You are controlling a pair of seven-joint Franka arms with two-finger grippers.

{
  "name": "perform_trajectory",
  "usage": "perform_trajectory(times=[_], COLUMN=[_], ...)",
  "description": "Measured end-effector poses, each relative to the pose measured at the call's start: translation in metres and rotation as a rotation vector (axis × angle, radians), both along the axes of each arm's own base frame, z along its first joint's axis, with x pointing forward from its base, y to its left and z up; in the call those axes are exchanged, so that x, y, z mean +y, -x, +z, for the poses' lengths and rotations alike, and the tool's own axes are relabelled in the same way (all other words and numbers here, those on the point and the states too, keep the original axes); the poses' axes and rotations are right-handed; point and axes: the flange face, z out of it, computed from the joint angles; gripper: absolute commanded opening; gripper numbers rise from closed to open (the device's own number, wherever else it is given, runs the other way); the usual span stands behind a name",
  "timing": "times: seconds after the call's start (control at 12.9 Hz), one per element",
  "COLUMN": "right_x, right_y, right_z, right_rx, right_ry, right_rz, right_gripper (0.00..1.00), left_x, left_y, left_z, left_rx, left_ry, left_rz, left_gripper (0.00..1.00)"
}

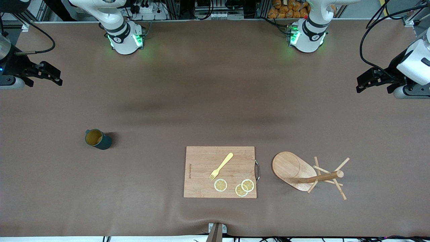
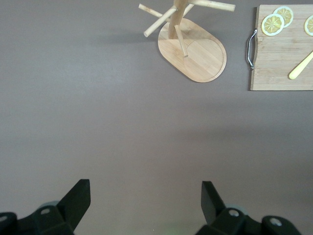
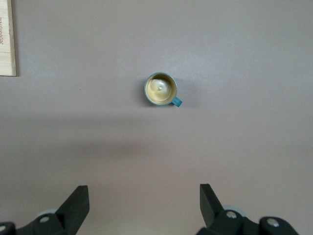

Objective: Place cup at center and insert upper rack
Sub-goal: 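Reach the right gripper down toward the teal mug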

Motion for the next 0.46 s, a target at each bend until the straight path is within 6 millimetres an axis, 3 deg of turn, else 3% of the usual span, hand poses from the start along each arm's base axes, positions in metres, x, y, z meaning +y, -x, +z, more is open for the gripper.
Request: perform_trajectory(times=[0.46], right_x=[0.0003], right_y=[-0.0007], right_z=[-0.0035], right_rx=[0.001], right_ry=[-0.001], right_rz=[0.0], right_gripper=[1.0], left_x=[0.0013], left_y=[-0.0002], left_z=[0.0008], left_rx=[-0.002], left_ry=[0.0], left_rz=[0.002], left_gripper=[1.0])
